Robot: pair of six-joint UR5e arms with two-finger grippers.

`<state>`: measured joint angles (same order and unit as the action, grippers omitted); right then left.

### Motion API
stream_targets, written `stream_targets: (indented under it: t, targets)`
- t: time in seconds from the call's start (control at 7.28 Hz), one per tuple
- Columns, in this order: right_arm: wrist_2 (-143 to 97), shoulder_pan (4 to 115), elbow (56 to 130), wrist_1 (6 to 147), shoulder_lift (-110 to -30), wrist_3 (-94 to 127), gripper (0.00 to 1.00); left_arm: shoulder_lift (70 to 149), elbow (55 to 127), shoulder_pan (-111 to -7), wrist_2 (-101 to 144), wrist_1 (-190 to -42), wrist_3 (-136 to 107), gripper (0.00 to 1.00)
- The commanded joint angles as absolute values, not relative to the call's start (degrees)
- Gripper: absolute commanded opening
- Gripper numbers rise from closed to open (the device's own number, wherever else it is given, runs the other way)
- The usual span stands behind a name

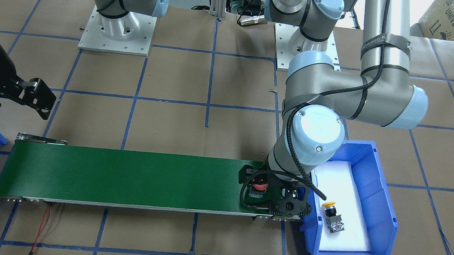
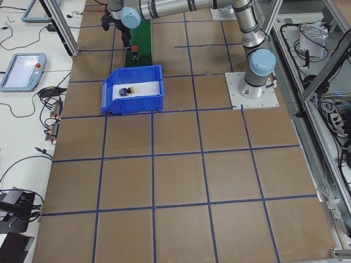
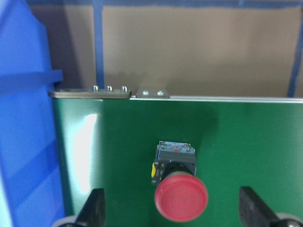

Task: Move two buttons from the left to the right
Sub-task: 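Set the red button on the belt and open the left gripper, then move the left gripper back over the yellow button while the right gripper lowers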

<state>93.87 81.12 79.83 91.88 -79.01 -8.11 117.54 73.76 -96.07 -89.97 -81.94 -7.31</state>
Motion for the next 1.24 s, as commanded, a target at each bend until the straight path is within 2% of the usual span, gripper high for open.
stream_targets:
  t: [0.0,0.41,0.82,1.1]
  targets:
    - [93.9,80.9,80.0,91.8,-79.0,-8.3,1.00,115.1,73.2,-90.8,-90.4,-83.8,0.7,1.00]
    - [93.8,77.8,80.4,91.9,-78.8,-19.6,0.99,110.3,77.9,-82.6,-89.6,-82.2,11.8,0.99]
    - [93.1,76.9,80.4,92.5,-78.2,-36.1,1.00,106.7,91.3,-78.4,-87.8,-60.7,20.6,1.00]
    - [88.6,77.0,81.2,94.7,-77.9,-43.0,1.00,106.8,94.1,-77.6,-87.7,-56.8,20.7,1.00]
